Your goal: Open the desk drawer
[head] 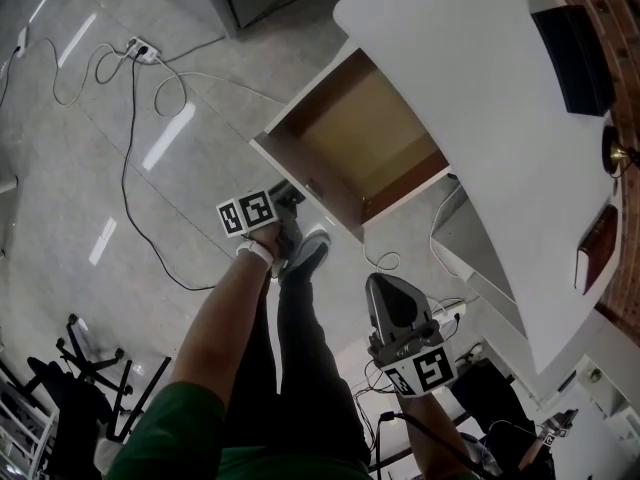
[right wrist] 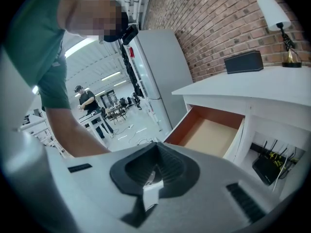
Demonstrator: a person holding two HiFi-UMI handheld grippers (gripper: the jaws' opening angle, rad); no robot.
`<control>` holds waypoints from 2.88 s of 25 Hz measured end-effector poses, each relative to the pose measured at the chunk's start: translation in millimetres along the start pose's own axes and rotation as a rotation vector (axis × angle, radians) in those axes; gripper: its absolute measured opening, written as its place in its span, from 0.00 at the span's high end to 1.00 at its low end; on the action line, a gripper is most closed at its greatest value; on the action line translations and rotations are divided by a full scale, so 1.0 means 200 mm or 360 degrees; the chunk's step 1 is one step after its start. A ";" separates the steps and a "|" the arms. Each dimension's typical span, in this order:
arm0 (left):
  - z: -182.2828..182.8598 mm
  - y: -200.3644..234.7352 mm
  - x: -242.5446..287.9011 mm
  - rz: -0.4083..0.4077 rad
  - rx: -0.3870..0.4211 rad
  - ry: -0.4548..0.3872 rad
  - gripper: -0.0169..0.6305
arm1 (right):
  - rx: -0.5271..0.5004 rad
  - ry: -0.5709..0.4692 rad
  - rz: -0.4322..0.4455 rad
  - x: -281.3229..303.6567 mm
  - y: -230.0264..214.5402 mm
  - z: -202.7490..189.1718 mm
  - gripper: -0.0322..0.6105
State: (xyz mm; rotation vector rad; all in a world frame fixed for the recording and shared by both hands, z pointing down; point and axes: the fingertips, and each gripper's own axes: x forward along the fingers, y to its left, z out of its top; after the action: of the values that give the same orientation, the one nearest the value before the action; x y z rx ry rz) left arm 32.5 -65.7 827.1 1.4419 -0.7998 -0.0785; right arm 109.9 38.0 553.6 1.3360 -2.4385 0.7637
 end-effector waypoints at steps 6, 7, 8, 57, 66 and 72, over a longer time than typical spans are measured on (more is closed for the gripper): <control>0.01 0.04 -0.10 0.0020 0.0005 -0.0003 0.82 | -0.0001 -0.0007 -0.0011 0.01 -0.02 0.00 0.95; 0.02 0.06 -0.14 0.0042 0.0016 -0.0001 0.81 | -0.0004 -0.0007 -0.0016 0.01 -0.02 0.01 0.95; 0.03 0.07 -0.18 0.0068 0.0032 0.0000 0.81 | -0.0010 -0.0008 -0.0026 0.00 -0.02 0.03 0.95; 0.38 -3.21 -1.51 -0.0403 0.2218 -0.0733 0.91 | -0.0654 -0.0877 -0.0667 -0.98 0.35 2.01 0.95; 0.37 -3.19 -1.52 -0.0366 0.2227 -0.0712 0.91 | -0.0636 -0.0884 -0.0660 -0.98 0.34 1.99 0.95; 0.38 -3.17 -1.51 -0.0367 0.2227 -0.0717 0.91 | -0.0639 -0.0888 -0.0649 -0.96 0.34 2.00 0.95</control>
State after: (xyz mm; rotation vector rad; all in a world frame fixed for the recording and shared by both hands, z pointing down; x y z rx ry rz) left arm 27.4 -87.5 122.0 2.9103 -1.1087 -0.0057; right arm 167.9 -19.5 112.4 1.9572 -2.3627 -0.2229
